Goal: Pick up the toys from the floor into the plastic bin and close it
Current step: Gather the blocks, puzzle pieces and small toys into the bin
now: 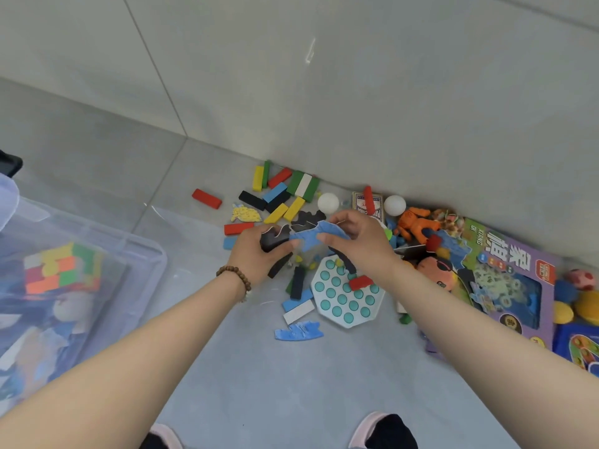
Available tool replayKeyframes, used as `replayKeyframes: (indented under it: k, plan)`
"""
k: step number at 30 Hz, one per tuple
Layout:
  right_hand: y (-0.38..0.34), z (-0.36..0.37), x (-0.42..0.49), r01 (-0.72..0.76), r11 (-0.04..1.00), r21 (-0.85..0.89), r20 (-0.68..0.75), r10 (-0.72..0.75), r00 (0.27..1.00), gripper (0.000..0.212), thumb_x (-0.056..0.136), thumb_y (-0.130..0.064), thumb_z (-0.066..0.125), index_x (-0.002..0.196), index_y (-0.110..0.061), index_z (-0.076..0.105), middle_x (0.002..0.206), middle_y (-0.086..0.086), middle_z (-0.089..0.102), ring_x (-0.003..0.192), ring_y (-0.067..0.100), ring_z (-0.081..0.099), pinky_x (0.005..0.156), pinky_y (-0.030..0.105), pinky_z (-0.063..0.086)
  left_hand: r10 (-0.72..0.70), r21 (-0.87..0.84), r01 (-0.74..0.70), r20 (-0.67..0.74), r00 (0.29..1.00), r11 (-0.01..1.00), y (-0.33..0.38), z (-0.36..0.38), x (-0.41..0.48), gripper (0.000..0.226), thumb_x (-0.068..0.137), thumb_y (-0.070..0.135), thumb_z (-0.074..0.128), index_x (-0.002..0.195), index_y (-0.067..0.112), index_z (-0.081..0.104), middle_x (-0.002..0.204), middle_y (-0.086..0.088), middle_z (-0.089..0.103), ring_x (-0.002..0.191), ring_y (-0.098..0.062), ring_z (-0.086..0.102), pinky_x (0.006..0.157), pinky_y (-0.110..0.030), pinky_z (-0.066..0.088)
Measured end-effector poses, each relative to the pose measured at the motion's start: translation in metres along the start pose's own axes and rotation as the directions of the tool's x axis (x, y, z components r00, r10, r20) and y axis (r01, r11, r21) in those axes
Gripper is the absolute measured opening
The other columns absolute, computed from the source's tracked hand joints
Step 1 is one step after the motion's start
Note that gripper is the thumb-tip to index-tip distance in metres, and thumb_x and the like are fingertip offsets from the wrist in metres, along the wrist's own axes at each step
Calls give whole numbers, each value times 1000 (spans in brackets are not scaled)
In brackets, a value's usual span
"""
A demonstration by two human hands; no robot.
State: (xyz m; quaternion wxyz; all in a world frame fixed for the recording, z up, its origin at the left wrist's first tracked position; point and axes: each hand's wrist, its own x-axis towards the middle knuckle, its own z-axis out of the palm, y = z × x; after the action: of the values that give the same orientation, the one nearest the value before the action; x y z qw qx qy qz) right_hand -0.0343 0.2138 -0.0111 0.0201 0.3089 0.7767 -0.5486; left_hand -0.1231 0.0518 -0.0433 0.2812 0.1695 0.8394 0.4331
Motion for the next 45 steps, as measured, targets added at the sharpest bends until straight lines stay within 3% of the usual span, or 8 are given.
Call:
replayKeyframes:
  k: [9, 17, 21, 23, 25, 28, 39, 45]
  plan:
    - [-130, -4, -52, -51, 970, 237, 156, 14, 988, 17, 79, -14, 73, 89, -22, 62, 85, 0, 71, 64, 10, 67, 55, 18, 54, 106, -170, -110, -34, 994, 979, 80, -113, -57, 23, 82, 31, 68, 76, 10, 60, 68, 0, 60, 56, -3, 52, 55, -14, 42]
    - [-303, 102, -120, 124, 977, 172, 400, -184, 898, 14, 80, -12, 73, 91, -15, 64, 79, 4, 65, 62, 13, 59, 48, 16, 42, 110, -11, -115, -216, 970, 993, 99, -318, -169, 20, 81, 33, 68, 70, 20, 58, 48, 18, 54, 45, 5, 46, 46, -8, 35]
    - [-334, 188, -134, 64, 977, 202, 486, -157, 860, 16, 79, -11, 73, 91, -15, 62, 91, 8, 67, 70, 13, 65, 79, 28, 56, -99, -79, 76, -359, 928, 994, 52, -378, -214, 32, 81, 39, 67, 80, 9, 58, 63, 5, 54, 53, -6, 49, 54, -20, 38]
    - [-329, 219, -132, 45, 989, 143, 433, -103, 896, 33, 79, -20, 74, 107, -11, 60, 105, 9, 62, 87, 17, 63, 90, 35, 53, -277, -185, 226, -327, 903, 956, 27, -391, -228, 57, 79, 50, 64, 118, 9, 55, 96, -3, 62, 76, -14, 58, 64, -26, 47]
    - [-319, 225, -130, 75, 997, 22, 360, -78, 930, 48, 79, -29, 73, 121, -12, 55, 114, 6, 57, 100, 20, 58, 92, 33, 50, -473, -211, 430, -244, 847, 878, 9, -392, -241, 92, 75, 62, 59, 147, 17, 21, 141, -9, 43, 119, -24, 51, 93, -39, 48]
    - [-303, 188, -124, 137, 988, -70, 375, -101, 922, 50, 82, -34, 70, 125, -16, 52, 126, 4, 54, 108, 18, 57, 87, 30, 48, -457, -126, 440, -312, 833, 889, 2, -382, -239, 106, 76, 59, 60, 150, 15, 0, 156, -8, 15, 140, -28, 26, 111, -42, 27]
    - [-168, -2, -92, -47, 945, -322, 295, 147, 944, 64, 81, -47, 65, 135, -20, 44, 135, 0, 50, 121, 18, 51, 98, 33, 45, 209, 407, -158, -83, 974, 899, 96, -232, -128, 77, 82, 58, 55, 144, 20, 29, 153, -3, 24, 142, -19, 16, 116, -35, 16]
    - [-55, 0, -92, -52, 892, -449, 350, 229, 908, 64, 77, -37, 74, 133, -19, 47, 132, -2, 50, 104, 12, 56, 83, 22, 47, 83, 440, -156, 181, 980, 884, 47, -107, -91, 66, 82, 54, 57, 137, 23, 41, 143, -2, 40, 131, -19, 35, 108, -34, 32]
